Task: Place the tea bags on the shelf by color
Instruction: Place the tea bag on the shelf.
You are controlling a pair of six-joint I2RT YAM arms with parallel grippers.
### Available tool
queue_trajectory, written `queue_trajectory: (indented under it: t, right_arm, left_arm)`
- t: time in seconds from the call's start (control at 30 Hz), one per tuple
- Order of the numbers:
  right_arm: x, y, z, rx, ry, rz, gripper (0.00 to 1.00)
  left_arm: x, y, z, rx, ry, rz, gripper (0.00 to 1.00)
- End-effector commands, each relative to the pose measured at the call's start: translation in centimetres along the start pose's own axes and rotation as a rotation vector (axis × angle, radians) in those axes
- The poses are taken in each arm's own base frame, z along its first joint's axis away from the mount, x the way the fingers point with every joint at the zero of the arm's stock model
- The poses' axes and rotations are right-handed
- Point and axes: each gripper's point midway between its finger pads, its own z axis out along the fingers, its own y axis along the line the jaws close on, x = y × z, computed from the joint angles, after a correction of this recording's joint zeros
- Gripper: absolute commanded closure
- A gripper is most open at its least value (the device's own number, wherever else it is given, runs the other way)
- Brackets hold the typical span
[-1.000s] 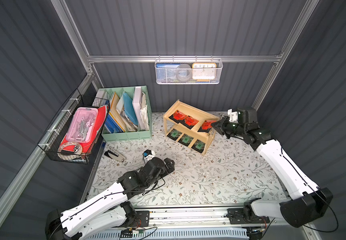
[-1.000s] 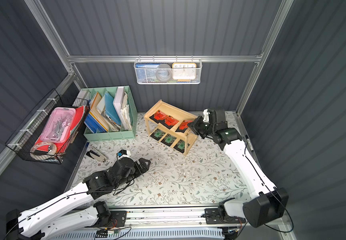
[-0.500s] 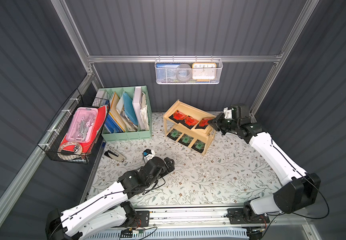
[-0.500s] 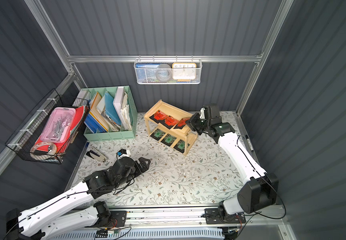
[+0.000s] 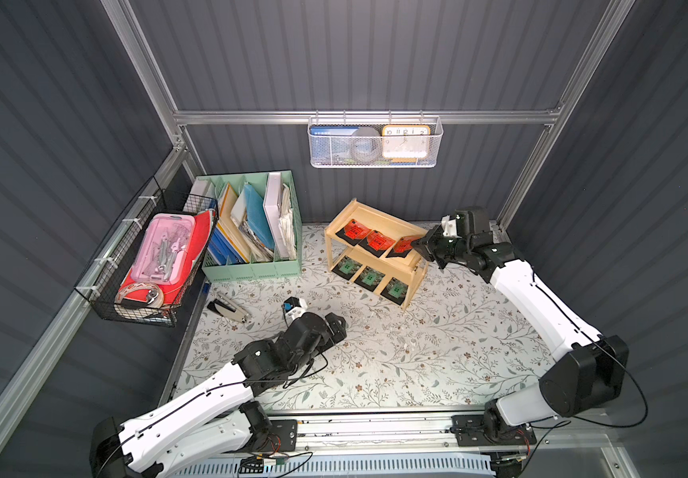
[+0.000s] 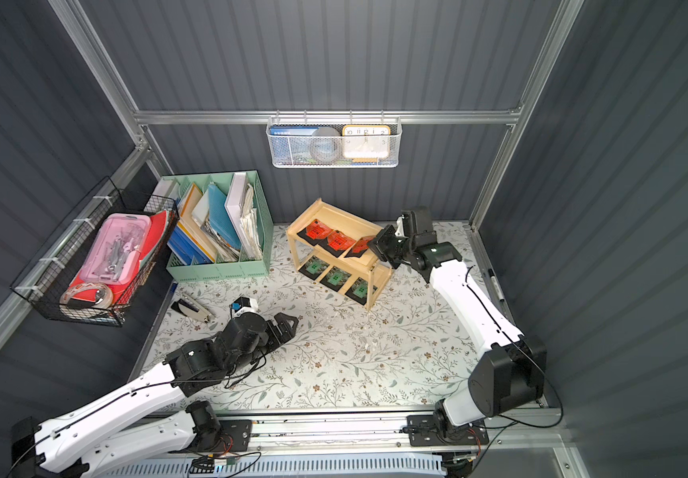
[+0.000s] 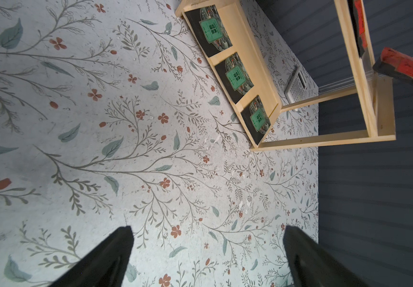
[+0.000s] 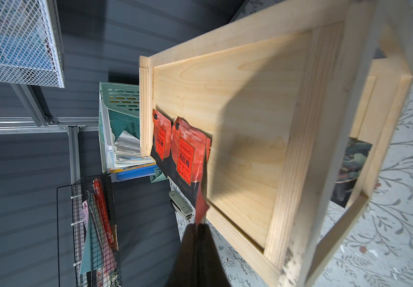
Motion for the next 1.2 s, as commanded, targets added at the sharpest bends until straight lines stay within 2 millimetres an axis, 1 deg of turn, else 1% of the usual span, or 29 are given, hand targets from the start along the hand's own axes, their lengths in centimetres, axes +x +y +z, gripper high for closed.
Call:
queue_trajectory:
  t: [0.0, 0.47, 0.67, 0.7, 0.87, 1.17]
  right_arm:
    - [-0.7, 0.3, 0.0, 0.003, -0.024, 0.001, 1.0]
    - [-0.4, -0.8, 0.7, 0.038, 0.001, 0.024, 1.0]
    - [-0.3, -0.9, 0.8, 0.039, 0.003, 0.028, 1.0]
    - [-0.1, -1.4, 0.8, 0.06, 0.014, 0.039, 1.0]
    - [0.0, -1.6, 0.8, 0.066, 0.018, 0.046, 1.0]
    - [0.0, -1.5, 0.8, 0.07, 0.017, 0.045, 0.87]
  left_arm:
    - [-0.3, 0.9, -0.1, -0.028, -0.018, -0.013, 0.0]
    - [-0.3, 1.3, -0.1, -0.039, -0.022, -0.02, 0.0]
    - [-0.3, 1.4, -0.2, -0.041, -0.024, -0.022, 0.0]
    - [-0.3, 1.5, -0.2, -0.044, -0.024, -0.021, 0.0]
    - [-0.4, 1.4, -0.3, -0.041, -0.027, -0.022, 0.0]
    - [-0.4, 1.5, -0.3, -0.045, -0.028, -0.021, 0.0]
